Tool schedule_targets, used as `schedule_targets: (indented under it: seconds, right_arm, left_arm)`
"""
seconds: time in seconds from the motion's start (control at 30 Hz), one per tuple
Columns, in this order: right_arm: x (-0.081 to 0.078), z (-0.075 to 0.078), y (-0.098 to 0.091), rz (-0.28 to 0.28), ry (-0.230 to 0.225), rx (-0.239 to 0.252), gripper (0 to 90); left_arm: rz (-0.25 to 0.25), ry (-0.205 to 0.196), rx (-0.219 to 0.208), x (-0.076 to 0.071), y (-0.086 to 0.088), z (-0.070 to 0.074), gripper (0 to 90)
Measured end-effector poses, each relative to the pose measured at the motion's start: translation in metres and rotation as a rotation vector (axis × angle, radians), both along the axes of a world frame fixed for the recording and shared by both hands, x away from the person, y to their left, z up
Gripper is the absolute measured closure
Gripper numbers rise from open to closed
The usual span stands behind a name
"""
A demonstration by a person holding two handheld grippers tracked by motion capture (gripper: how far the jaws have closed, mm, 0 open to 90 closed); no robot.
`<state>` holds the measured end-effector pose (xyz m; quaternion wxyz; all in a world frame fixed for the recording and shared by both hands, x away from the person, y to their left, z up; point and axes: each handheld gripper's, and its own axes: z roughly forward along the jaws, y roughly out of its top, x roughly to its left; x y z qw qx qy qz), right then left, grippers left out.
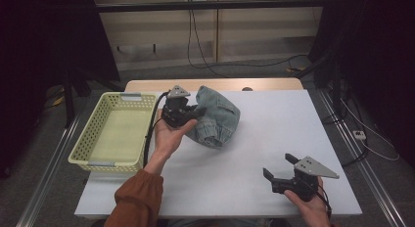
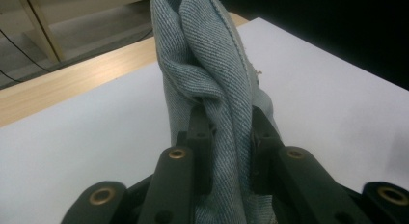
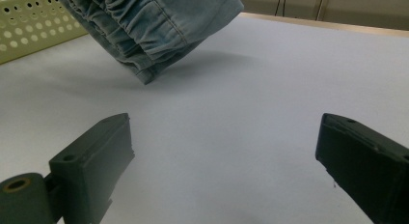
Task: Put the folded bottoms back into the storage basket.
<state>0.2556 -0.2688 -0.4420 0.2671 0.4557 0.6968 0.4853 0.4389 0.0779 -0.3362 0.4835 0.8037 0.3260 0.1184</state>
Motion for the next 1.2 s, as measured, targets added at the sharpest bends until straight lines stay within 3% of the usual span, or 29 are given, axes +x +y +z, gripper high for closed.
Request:
schedule_targets:
  seconds: [0.3, 0.43, 0.83, 1.0, 1.2]
  right_arm:
    - [0.000, 0.000, 0.000, 0.000, -0.001, 0.000, 6.0]
    - [0.000, 0.000, 0.001, -0.003, 0.001, 0.000, 6.0]
    - [0.000, 0.000, 0.000, -0.002, -0.002, 0.000, 5.9]
    - [0.000, 0.000, 0.001, -0.005, 0.002, 0.002, 5.9]
    - [0.001, 0.000, 0.001, -0.004, -0.001, -0.001, 5.9]
  left_arm:
    - [-0.017, -0.030, 0.010, -0.008, 0.008, 0.013, 76.1]
    - [-0.011, -0.064, 0.038, -0.014, 0.010, 0.020, 76.3]
    - [0.015, -0.093, 0.033, -0.020, 0.027, 0.038, 76.3]
    - [0.027, -0.108, 0.009, -0.024, 0.036, 0.046, 76.3]
    - [0.051, -0.130, 0.022, -0.030, 0.041, 0.054, 76.4]
